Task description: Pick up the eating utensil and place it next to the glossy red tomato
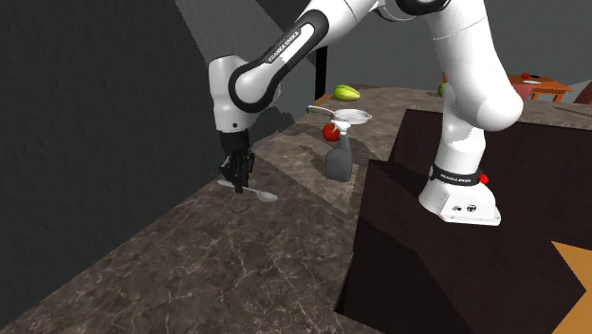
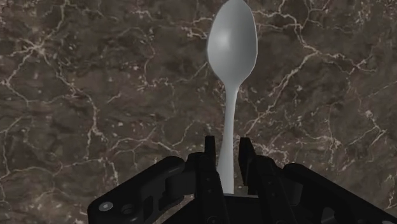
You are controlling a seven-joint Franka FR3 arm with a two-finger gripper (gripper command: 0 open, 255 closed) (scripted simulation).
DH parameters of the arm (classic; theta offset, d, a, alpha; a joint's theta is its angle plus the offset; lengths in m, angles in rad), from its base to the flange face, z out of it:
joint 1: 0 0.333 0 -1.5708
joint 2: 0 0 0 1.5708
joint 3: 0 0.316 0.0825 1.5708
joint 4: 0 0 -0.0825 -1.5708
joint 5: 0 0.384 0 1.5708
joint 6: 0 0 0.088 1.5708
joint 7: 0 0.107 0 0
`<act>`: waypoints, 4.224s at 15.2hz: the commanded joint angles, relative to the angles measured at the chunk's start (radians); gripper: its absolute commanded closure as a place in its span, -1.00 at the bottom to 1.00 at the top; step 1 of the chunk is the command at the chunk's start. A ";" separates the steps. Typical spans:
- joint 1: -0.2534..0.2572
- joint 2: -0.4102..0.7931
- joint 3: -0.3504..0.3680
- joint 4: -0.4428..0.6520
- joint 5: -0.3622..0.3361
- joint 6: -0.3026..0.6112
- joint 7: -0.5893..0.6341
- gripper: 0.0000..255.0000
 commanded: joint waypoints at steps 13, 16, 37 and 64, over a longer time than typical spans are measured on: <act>-0.115 -0.219 -0.033 -0.246 0.037 0.000 -0.162 1.00; -0.155 -0.272 -0.054 -0.321 0.045 0.010 -0.229 1.00; -0.440 -0.458 -0.293 -0.560 -0.019 -0.007 -0.711 1.00; -0.643 -0.223 -0.438 -0.463 0.004 0.091 -1.085 1.00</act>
